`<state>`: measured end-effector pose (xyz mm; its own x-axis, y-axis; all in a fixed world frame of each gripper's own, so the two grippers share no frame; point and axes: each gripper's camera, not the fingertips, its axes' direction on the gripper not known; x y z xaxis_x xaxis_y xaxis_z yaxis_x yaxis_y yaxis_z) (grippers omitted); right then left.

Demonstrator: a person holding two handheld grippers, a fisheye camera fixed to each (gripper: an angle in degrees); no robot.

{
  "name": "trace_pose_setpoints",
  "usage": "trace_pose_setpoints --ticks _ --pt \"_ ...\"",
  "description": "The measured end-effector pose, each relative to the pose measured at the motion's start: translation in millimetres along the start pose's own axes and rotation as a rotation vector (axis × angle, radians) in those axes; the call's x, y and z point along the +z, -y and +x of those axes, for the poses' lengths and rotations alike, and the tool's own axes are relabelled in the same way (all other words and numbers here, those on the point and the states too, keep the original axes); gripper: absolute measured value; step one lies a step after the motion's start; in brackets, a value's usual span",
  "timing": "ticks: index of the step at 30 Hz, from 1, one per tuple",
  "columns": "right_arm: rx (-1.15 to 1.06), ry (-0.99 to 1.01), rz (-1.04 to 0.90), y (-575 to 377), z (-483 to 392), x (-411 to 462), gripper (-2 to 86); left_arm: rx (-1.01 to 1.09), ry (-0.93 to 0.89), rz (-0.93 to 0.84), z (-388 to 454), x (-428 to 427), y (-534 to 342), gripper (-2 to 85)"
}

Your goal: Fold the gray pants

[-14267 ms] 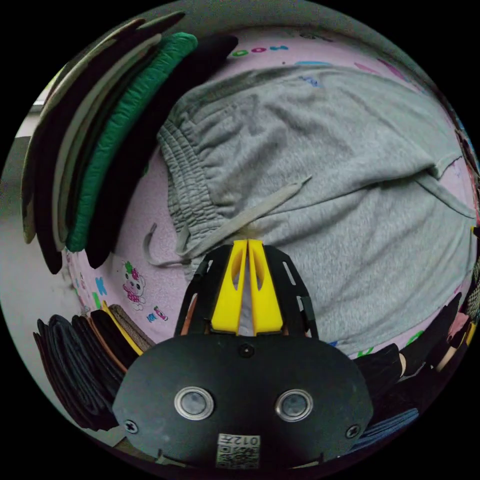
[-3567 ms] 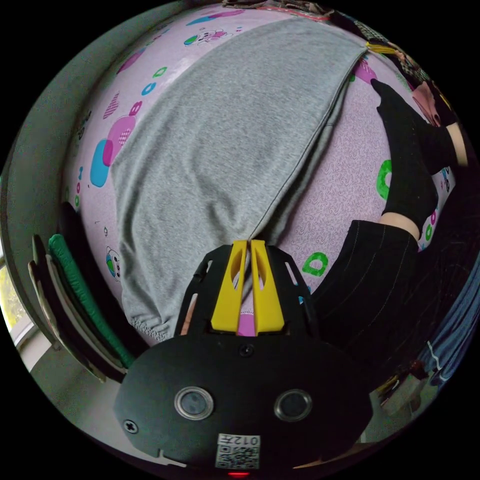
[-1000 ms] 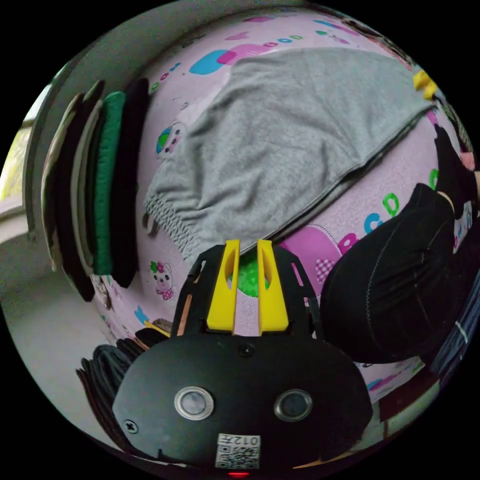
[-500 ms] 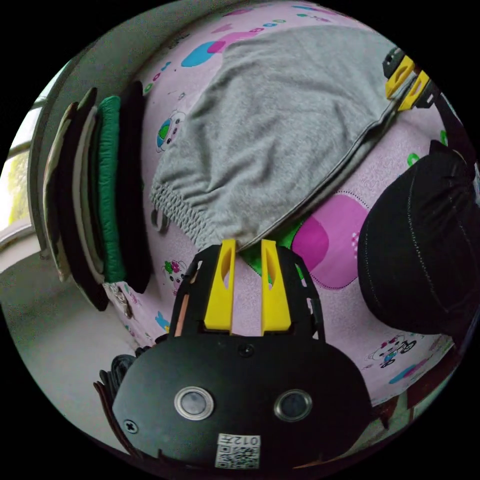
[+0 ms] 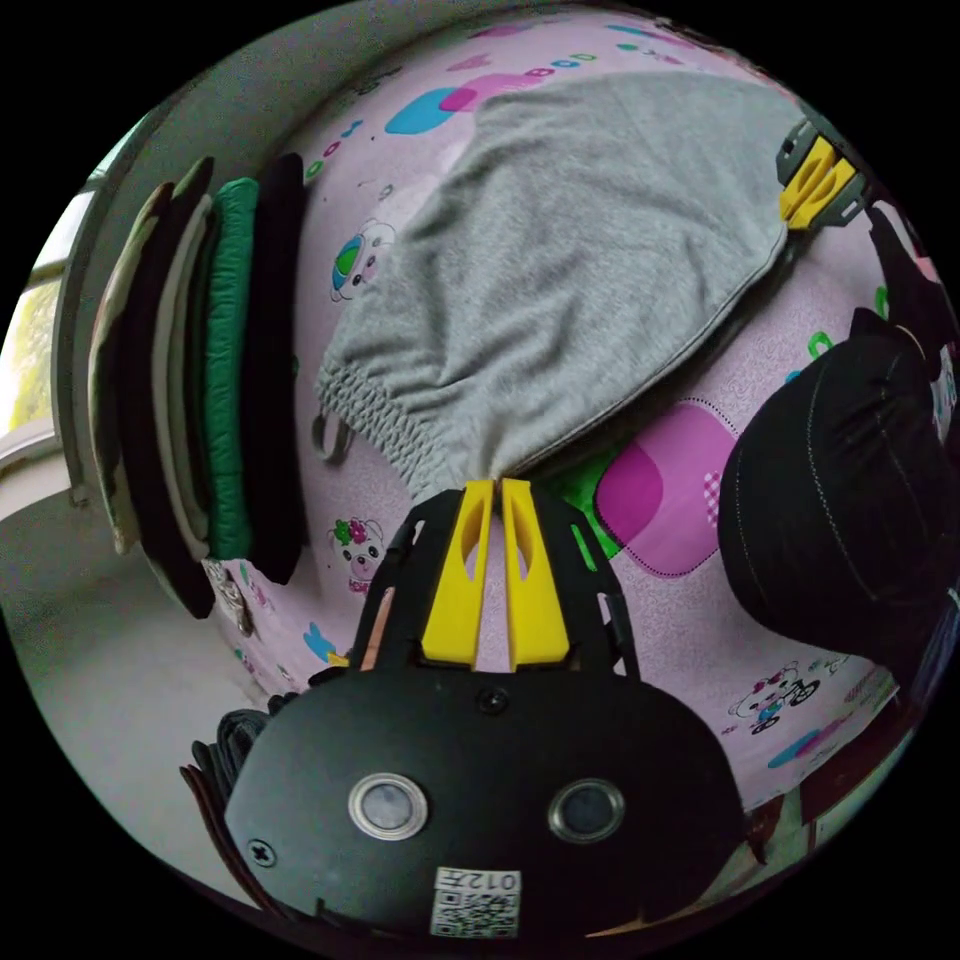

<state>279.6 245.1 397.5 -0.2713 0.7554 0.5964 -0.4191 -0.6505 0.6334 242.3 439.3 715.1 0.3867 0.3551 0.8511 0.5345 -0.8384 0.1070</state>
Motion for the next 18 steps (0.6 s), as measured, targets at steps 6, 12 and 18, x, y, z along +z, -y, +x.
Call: trace_pose_setpoints --ticks 6,12,18 --pt "-0.056 0.047 0.018 9.7 16.6 -15.7 -0.5 0.007 0.018 0.058 -21.2 -31.5 -11.8 0.0" --pt "-0.032 0.104 -0.068 23.5 32.7 23.4 -0.7 0.055 -0.063 -0.120 -17.1 7.8 -2.2 -0.1" --pt "0.012 0.121 -0.055 28.6 53.7 31.8 -0.8 -0.038 -0.138 -0.169 -24.6 22.0 -3.9 -0.2"
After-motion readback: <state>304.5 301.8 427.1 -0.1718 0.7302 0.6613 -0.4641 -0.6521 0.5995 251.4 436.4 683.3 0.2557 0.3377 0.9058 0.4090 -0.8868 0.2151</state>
